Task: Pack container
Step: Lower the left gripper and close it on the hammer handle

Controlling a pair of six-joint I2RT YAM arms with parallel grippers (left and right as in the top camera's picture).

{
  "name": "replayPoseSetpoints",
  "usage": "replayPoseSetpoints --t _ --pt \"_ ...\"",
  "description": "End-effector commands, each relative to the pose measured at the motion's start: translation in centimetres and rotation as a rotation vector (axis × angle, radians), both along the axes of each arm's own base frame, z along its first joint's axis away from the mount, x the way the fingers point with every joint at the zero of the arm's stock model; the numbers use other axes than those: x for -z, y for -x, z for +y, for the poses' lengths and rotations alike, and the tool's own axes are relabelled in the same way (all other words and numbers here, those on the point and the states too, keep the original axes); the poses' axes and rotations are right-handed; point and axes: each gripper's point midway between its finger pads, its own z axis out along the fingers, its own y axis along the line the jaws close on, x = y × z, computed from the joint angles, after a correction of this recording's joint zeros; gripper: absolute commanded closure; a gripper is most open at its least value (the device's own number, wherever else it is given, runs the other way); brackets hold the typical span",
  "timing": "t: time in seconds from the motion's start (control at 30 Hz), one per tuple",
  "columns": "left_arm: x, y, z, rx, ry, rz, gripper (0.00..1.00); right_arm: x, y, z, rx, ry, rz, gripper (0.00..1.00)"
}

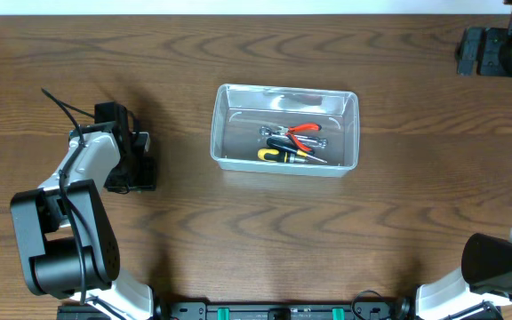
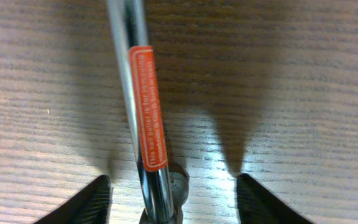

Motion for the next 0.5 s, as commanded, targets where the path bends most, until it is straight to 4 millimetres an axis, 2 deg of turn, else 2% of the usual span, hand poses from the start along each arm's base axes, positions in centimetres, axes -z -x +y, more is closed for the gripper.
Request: replayPoseSetpoints --t 0.0,0.17,0.3,0.47 --pt "0.34 0.26 0.25 -0.002 -0.006 0.011 0.53 0.38 -0.14 -0.07 0.013 -0.018 0.007 0.01" --pt "0.34 0.12 0.29 -0.002 -0.008 0.005 0.56 0.38 -0.14 -0.07 0.013 -0.018 0.007 0.01" --pt "0.34 0.11 0.28 -0.002 -0.007 0.004 0.66 0.38 -0.14 -0.07 0.013 -0.018 0.007 0.01" --pt "0.34 -0.25 0.34 -0.002 -0.010 -0.010 0.74 0.38 -0.14 -0.07 0.013 -0.018 0.007 0.01"
